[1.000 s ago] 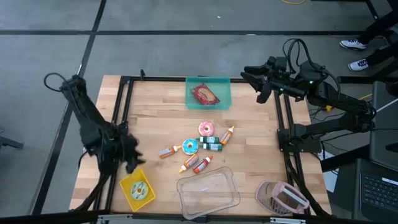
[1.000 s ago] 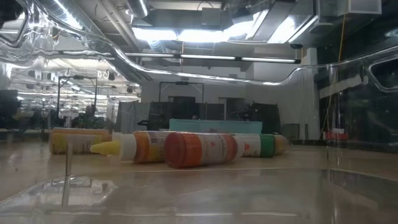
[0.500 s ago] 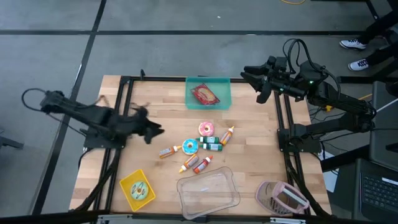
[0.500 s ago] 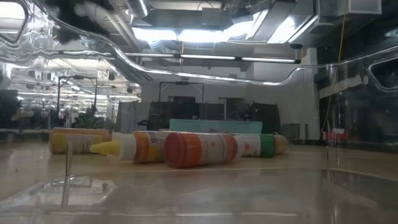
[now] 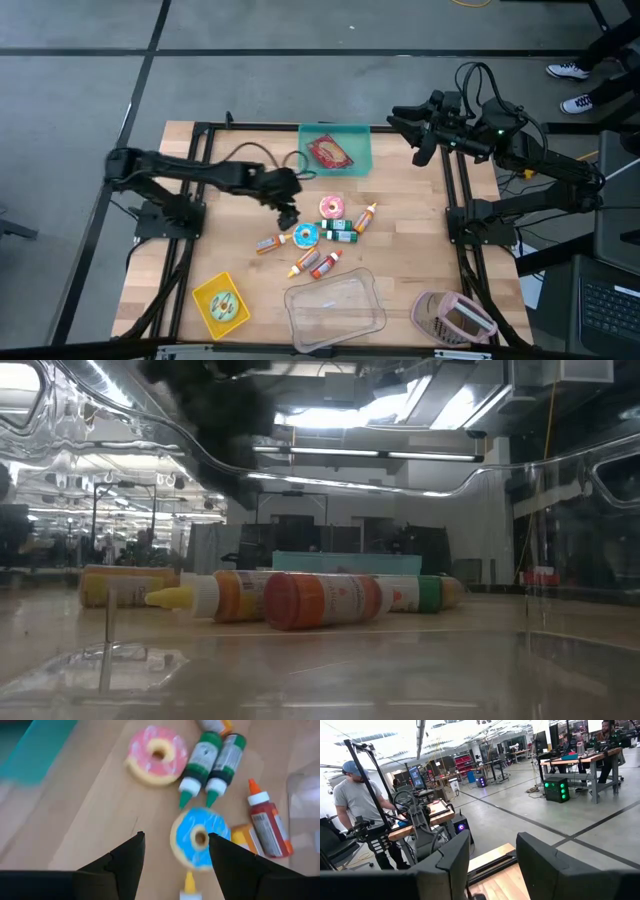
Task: Pick & Place Food Item
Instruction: Put the blue donut into the yellow bin
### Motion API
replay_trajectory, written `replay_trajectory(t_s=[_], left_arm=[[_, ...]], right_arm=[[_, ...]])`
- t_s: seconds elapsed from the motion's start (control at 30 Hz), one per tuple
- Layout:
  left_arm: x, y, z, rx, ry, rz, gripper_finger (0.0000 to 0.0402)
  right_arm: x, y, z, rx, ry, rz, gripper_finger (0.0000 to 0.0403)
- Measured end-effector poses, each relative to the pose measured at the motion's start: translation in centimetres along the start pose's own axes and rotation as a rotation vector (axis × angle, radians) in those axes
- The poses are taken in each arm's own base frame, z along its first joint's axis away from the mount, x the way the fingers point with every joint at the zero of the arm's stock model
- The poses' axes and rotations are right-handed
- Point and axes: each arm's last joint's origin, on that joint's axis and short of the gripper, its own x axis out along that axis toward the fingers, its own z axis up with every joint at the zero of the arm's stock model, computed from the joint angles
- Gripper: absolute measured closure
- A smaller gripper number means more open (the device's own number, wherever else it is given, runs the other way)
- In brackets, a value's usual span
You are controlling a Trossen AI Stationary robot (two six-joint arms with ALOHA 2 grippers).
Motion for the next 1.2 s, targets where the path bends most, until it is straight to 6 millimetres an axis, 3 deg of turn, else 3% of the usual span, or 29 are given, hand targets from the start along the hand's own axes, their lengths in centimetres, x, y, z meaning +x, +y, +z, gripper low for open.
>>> replay_trajectory(t_s=[0.17,0.4,0.8,1.2], left_arm=[[3.0,-0.8,2.0,0.116,0.086,0.003,0.0188],[6.7,-1.3,1.3,0.216,0.257,-0.033,0.0188],[7.1,-1.6,1.1,0.251,0.262,-0.043,0.0188],[9.9,-1.6,0.3,0.255,0.308,-0.033,0.0188]], right_arm=[[0.0,0.0,0.0,-0.004,0.002,0.004,0.0243],[0.0,0.1,0.0,-0.024,0.011,0.036,0.0243],[0.0,0.1,-0.3,-0.027,0.04,0.047,0.0243],[0.0,0.1,-0.4,-0.041,0.052,0.061,0.0243]])
